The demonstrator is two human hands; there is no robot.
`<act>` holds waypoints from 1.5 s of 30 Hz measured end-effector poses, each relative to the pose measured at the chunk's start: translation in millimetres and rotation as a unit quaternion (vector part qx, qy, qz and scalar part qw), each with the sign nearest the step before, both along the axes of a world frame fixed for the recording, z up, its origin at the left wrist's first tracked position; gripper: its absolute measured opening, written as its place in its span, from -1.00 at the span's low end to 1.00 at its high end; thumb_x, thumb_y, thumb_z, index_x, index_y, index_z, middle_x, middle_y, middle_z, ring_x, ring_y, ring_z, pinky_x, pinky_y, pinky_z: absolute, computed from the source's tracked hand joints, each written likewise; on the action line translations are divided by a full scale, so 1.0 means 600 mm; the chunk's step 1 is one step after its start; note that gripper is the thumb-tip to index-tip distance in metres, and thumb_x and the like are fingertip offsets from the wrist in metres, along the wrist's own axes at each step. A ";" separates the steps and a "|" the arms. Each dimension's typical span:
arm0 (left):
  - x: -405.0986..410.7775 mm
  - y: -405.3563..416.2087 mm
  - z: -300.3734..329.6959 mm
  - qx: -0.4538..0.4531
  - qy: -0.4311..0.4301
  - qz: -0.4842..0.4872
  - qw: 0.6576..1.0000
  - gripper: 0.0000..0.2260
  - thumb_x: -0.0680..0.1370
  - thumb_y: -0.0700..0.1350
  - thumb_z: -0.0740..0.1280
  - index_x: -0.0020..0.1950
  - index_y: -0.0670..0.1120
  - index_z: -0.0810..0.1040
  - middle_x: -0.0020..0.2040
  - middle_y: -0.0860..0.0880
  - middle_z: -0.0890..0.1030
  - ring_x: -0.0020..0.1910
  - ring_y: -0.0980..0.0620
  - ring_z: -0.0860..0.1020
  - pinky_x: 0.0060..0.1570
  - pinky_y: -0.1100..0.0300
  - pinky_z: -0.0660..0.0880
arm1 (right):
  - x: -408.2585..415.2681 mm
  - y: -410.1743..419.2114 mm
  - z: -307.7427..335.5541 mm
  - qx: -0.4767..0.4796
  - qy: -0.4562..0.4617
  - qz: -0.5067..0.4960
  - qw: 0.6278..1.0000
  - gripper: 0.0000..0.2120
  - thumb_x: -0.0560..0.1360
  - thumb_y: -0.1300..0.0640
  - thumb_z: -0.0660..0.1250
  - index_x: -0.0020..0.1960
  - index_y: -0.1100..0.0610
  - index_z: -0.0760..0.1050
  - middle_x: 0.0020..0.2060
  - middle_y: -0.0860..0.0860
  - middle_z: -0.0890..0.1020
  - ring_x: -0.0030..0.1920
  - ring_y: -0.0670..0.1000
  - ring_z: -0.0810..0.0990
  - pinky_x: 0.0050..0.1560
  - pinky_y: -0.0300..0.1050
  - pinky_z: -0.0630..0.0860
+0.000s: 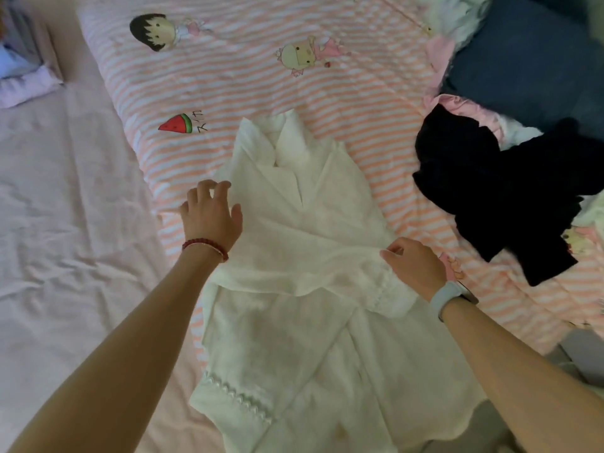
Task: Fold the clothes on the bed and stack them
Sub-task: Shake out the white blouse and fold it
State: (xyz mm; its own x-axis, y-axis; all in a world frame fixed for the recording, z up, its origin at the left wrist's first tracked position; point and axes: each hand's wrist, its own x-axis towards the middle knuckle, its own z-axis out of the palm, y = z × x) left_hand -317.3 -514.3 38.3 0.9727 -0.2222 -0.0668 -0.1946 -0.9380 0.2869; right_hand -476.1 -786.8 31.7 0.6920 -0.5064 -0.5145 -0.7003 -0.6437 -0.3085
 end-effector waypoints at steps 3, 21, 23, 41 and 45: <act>-0.094 -0.013 -0.019 -0.071 -0.045 -0.049 0.995 -0.77 0.45 -0.22 0.37 0.09 -0.23 0.55 0.01 -0.24 0.55 0.01 -0.29 0.50 -0.08 -0.10 0.43 | -0.011 -0.005 -0.013 -0.033 -0.028 -0.040 0.998 -0.73 0.48 -0.16 0.23 -0.04 0.03 0.51 -0.15 -0.07 0.60 -0.12 0.02 0.54 -0.18 -0.13 0.40; -0.174 -0.027 -0.117 0.162 0.151 -0.090 0.971 -0.38 0.47 0.30 0.14 0.49 0.19 0.07 0.54 0.03 -0.09 0.50 -0.11 -0.18 0.36 -0.25 -0.26 | -0.118 -0.025 -0.039 0.022 -0.097 -0.113 0.989 -0.85 0.59 0.20 0.09 0.11 0.24 0.33 -0.38 0.06 0.45 -0.42 0.05 0.41 -0.42 -0.15 0.28; -0.167 -0.028 -0.109 0.097 0.129 -0.071 0.984 -0.47 0.49 0.20 0.24 0.44 0.12 0.26 0.53 -0.01 0.06 0.50 -0.11 -0.07 0.38 -0.21 -0.21 | -0.119 -0.021 -0.033 -0.049 -0.103 -0.079 0.990 -0.75 0.52 0.23 0.21 0.18 0.25 0.35 -0.08 0.14 0.54 -0.17 0.13 0.52 -0.22 -0.05 0.42; 0.064 0.066 -0.075 -0.390 0.214 0.429 0.787 -0.82 0.53 -0.16 0.30 -0.28 -0.09 0.47 -0.37 -0.04 0.46 -0.37 0.00 0.39 -0.30 0.17 0.39 | 0.171 0.166 -0.092 0.005 -0.151 0.338 0.929 -0.69 0.58 0.01 0.11 0.21 0.14 0.42 0.08 0.04 0.51 0.14 0.08 0.41 0.03 -0.09 0.31; 0.093 0.068 -0.080 -0.341 0.073 0.398 0.849 -0.88 0.54 -0.08 0.24 -0.18 -0.06 0.47 -0.35 0.07 0.45 -0.41 0.14 0.39 -0.44 0.43 0.35 | 0.188 0.179 -0.097 0.022 -0.177 0.309 0.934 -0.79 0.61 0.08 0.07 0.09 0.18 0.38 -0.21 0.03 0.51 -0.14 0.14 0.53 -0.28 -0.11 0.24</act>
